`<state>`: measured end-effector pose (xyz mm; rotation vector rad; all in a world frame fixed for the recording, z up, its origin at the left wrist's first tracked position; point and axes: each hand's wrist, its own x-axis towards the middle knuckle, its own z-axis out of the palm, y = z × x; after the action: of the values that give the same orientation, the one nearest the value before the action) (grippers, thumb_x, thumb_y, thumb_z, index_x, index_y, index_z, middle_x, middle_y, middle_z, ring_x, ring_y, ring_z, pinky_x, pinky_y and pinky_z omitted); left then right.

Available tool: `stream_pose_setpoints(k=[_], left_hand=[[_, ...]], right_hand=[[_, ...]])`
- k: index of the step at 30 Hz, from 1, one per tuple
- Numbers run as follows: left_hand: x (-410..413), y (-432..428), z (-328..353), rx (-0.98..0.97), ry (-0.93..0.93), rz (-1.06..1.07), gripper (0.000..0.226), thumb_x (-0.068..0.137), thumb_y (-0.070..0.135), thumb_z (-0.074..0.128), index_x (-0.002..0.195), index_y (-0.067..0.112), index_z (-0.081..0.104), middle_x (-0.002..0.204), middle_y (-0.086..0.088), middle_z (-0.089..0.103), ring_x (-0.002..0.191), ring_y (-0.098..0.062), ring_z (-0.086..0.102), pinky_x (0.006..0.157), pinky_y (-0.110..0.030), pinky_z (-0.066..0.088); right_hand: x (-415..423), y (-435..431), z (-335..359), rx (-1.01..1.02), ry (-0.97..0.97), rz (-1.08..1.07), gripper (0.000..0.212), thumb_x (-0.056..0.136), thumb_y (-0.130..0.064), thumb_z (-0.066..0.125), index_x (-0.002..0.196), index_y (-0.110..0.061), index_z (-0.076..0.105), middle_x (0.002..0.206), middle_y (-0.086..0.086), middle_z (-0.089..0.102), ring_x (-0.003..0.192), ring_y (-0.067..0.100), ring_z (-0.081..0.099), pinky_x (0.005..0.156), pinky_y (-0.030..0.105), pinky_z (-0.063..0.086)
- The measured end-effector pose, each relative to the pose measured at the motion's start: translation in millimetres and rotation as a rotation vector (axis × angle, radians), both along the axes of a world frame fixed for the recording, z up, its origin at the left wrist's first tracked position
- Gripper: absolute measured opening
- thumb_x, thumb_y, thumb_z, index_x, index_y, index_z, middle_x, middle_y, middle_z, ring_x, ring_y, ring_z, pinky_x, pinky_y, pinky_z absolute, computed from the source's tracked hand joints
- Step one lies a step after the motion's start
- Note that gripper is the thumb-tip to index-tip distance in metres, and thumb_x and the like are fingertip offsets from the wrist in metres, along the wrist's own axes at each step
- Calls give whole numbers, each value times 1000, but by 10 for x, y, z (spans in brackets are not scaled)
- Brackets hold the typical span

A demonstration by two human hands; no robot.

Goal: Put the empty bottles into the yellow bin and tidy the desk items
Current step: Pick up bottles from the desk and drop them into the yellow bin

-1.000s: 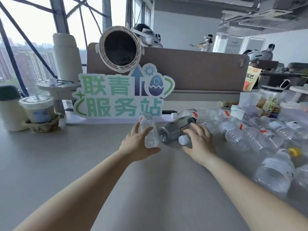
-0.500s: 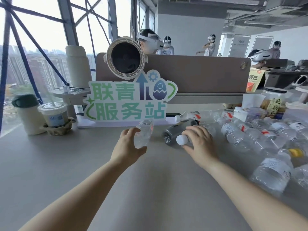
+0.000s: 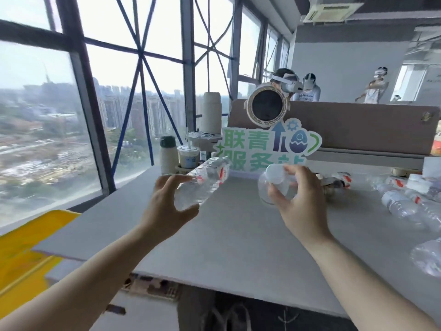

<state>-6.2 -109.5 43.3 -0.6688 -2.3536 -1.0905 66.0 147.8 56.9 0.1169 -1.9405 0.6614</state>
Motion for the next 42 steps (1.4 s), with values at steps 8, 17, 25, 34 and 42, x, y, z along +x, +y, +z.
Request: stream_pose_setpoints(k=[8, 17, 25, 34, 42], left_hand=[[730, -1689, 165, 2, 72, 162, 58, 72, 28, 80, 124, 33, 55, 120, 9, 40, 113, -16, 51, 94, -32, 46], [893, -3408, 88, 73, 131, 381, 60, 74, 26, 80, 122, 40, 47, 125, 13, 41, 117, -7, 48, 93, -24, 42], [213, -4510, -227, 171, 144, 513, 58, 69, 49, 69, 120, 40, 43, 126, 11, 46, 122, -5, 47, 94, -17, 37], [-558, -5075, -296, 112, 164, 575, 59, 75, 29, 78, 121, 34, 42, 125, 13, 43, 119, -6, 47, 91, -11, 34], [-1180, -5347, -134, 110, 195, 549, 61, 72, 41, 70, 125, 24, 45, 126, 12, 42, 121, -6, 46, 93, -11, 34]], right_hand=[[162, -1545, 67, -128, -39, 309, 32, 82, -40, 68, 106, -22, 56, 101, -10, 60, 93, 12, 59, 82, 40, 52], [-261, -3304, 152, -195, 36, 632, 44, 86, -47, 59, 114, -13, 55, 109, -5, 60, 103, 12, 58, 88, 35, 54], [-1306, -4662, 34, -360, 97, 835, 34, 89, -29, 64, 118, -18, 51, 108, -19, 52, 106, -7, 51, 87, 13, 49], [-2136, -5396, -16, -370, 91, 882, 42, 88, -30, 63, 119, -5, 51, 114, -4, 55, 106, 1, 53, 86, 24, 52], [-2718, -5726, 194, -378, 120, 818, 47, 87, -36, 61, 120, -4, 51, 114, -6, 54, 105, -3, 50, 86, 29, 53]])
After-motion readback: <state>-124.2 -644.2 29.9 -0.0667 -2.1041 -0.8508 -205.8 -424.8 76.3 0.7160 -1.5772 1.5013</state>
